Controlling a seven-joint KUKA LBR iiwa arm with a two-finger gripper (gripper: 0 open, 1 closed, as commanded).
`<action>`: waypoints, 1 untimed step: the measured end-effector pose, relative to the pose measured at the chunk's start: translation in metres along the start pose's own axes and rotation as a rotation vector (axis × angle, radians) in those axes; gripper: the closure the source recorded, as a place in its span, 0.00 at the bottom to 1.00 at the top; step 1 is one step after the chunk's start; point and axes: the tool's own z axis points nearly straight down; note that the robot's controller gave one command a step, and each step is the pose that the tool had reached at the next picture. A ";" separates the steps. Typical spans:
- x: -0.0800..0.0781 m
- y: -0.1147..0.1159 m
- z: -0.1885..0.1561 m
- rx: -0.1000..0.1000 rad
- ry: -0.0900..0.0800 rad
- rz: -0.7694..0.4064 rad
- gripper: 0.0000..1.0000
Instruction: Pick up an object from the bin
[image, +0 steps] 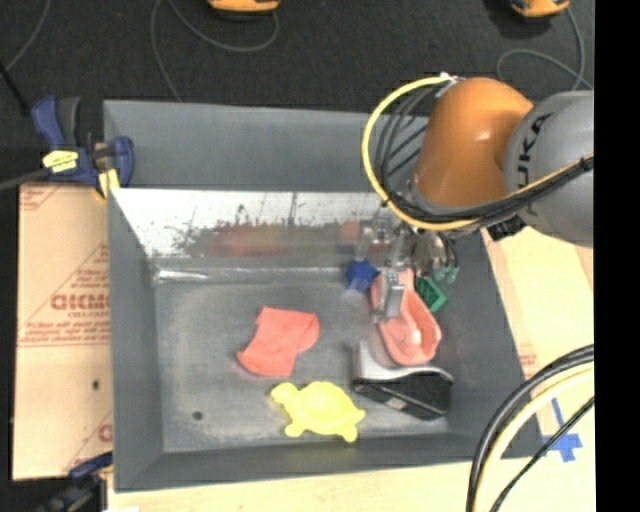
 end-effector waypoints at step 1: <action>-0.001 0.000 -0.005 0.000 -0.007 0.000 0.00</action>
Offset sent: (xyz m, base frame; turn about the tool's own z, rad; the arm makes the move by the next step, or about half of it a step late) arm -0.0374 0.0189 -0.0236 -0.0649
